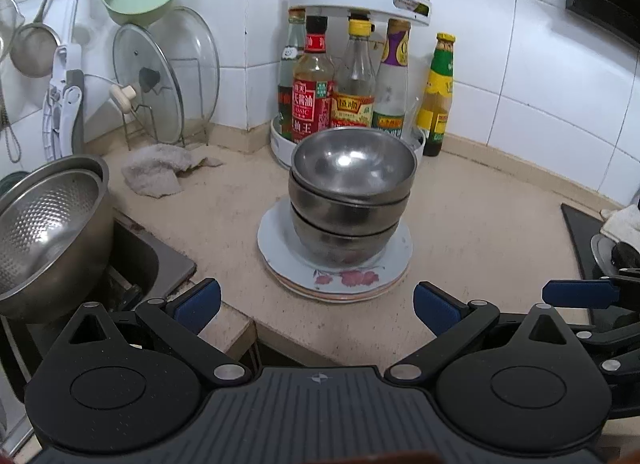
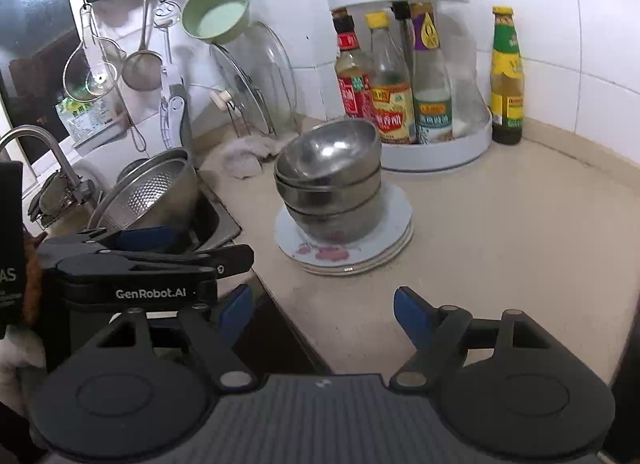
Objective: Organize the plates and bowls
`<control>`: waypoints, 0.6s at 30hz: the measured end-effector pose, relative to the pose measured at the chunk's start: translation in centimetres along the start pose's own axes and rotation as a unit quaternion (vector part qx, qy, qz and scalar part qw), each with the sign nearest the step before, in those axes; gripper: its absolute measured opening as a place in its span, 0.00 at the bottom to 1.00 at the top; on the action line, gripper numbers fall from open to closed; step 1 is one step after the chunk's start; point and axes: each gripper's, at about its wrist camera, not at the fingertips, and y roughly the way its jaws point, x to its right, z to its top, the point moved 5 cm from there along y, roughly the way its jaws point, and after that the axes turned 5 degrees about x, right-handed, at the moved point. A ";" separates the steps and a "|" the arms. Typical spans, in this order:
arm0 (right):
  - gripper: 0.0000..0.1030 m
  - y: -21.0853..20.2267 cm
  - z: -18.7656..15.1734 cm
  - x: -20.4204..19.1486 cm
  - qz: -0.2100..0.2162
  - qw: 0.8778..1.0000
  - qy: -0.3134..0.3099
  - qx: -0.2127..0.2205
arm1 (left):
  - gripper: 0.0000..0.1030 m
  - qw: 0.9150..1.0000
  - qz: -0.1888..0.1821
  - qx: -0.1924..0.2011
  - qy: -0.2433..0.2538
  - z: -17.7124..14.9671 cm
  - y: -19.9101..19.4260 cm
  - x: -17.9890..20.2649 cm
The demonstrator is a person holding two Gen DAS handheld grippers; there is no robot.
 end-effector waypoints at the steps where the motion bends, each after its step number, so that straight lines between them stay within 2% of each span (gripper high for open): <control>1: 0.73 0.1 -0.1 0.1 -0.002 1.000 0.001 -0.003 | 1.00 1.000 -0.005 -0.004 -0.003 -0.1 0.1 0.0; 4: 0.73 0.5 -0.3 0.3 -0.009 1.000 0.001 -0.012 | 1.00 1.000 -0.018 -0.017 -0.011 -0.2 0.5 0.2; 8: 0.73 0.9 -0.5 0.1 -0.009 1.000 -0.001 -0.019 | 1.00 1.000 -0.013 -0.021 -0.004 -0.4 0.8 0.4; 18: 0.74 2.2 -0.6 -0.2 -0.016 0.999 -0.005 -0.031 | 1.00 0.999 -0.006 -0.042 -0.024 -0.8 1.7 -0.6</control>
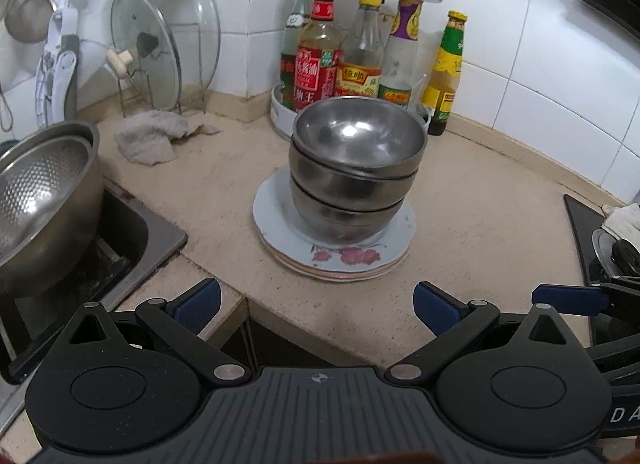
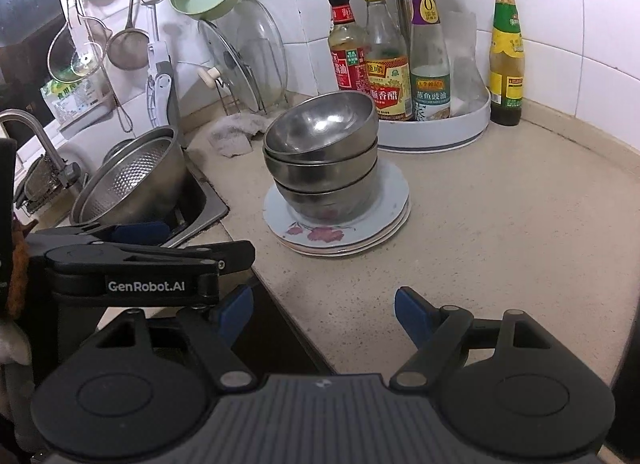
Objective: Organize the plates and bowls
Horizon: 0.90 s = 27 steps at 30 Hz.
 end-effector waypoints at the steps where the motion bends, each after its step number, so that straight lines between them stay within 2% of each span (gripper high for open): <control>1: 0.74 0.1 -0.1 0.0 0.000 1.000 0.000 -0.001 | 1.00 1.000 0.002 -0.001 -0.001 -0.1 0.0 0.0; 15: 0.74 0.8 -0.1 0.0 -0.017 1.000 0.002 -0.005 | 1.00 1.000 0.008 -0.006 -0.004 -0.4 0.0 -0.5; 18: 0.74 0.8 -0.1 0.3 -0.037 0.999 -0.001 -0.001 | 1.00 1.000 0.011 -0.011 0.003 -0.6 0.1 -0.3; 23: 0.74 0.7 0.2 1.0 -0.071 0.997 -0.005 0.010 | 1.00 0.999 0.042 -0.002 0.019 -0.7 0.0 0.1; 27: 0.74 0.5 0.5 1.4 -0.096 0.995 -0.010 0.023 | 1.00 0.999 0.041 0.000 0.019 -0.5 -0.2 0.4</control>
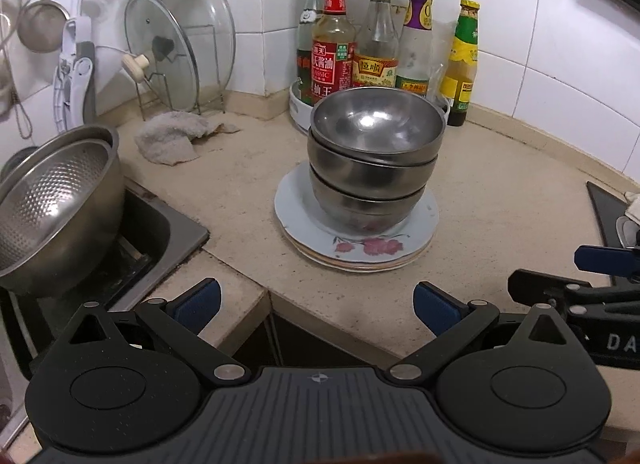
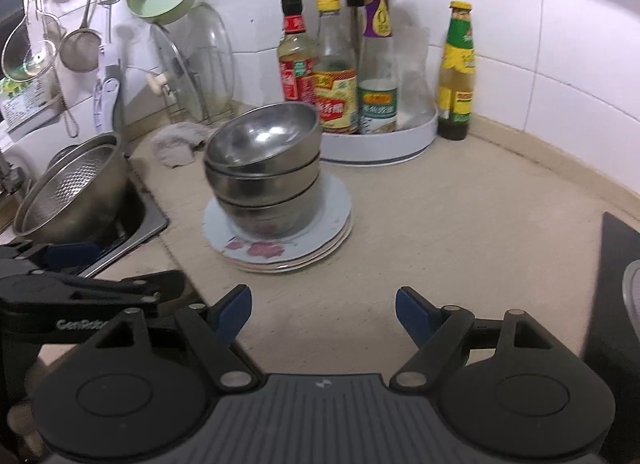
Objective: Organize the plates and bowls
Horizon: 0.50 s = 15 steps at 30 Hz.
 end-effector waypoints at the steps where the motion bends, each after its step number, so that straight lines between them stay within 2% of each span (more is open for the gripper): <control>1: 0.74 0.0 0.1 0.1 0.000 1.000 0.002 0.001 | 1.00 1.000 0.002 0.001 0.000 0.0 -0.1 0.1; 5: 0.74 0.2 0.3 0.6 -0.013 1.000 0.005 0.008 | 1.00 1.000 0.002 0.002 -0.003 0.1 -0.2 0.3; 15: 0.75 0.0 0.3 0.8 -0.015 1.000 0.018 0.014 | 1.00 1.000 0.010 0.006 -0.004 0.3 -0.4 0.4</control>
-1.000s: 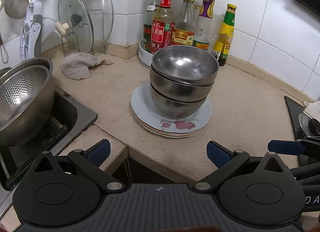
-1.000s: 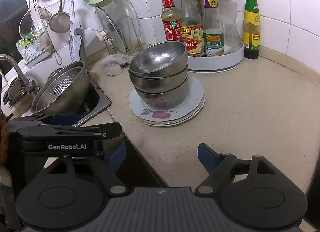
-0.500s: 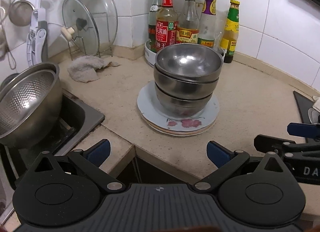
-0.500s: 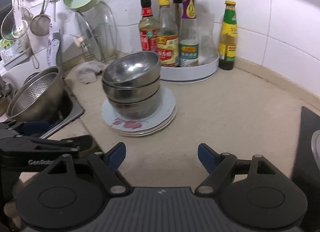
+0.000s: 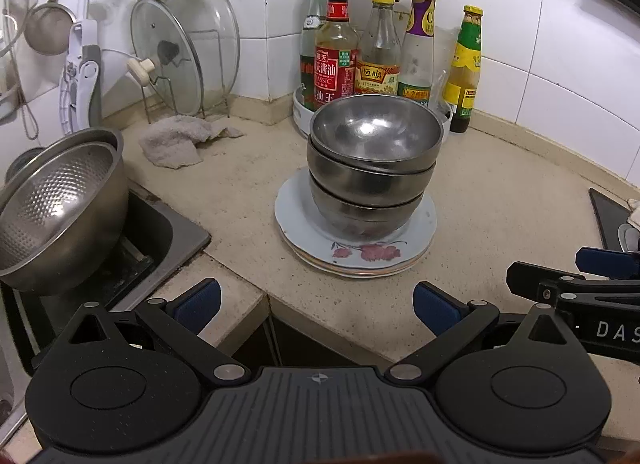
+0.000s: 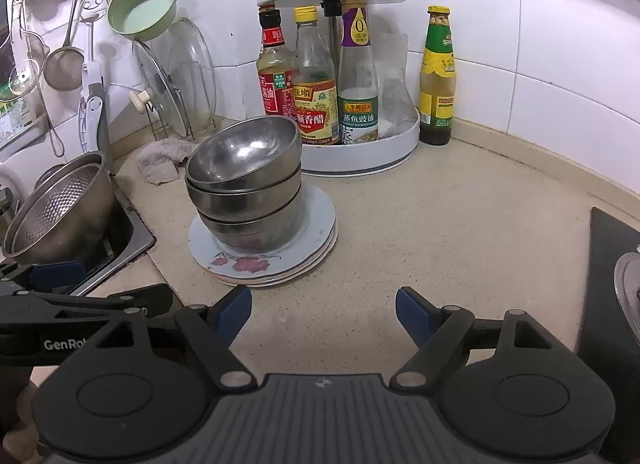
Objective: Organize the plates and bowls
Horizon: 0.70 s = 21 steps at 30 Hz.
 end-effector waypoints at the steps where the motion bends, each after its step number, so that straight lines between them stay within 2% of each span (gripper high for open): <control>1: 0.75 0.0 0.0 0.0 0.000 1.000 -0.001 0.000 | 1.00 1.000 0.001 0.000 0.002 0.0 0.0 0.0; 21: 0.75 0.7 0.0 0.2 0.002 1.000 0.004 -0.008 | 1.00 1.000 0.005 -0.006 0.010 0.2 0.7 0.1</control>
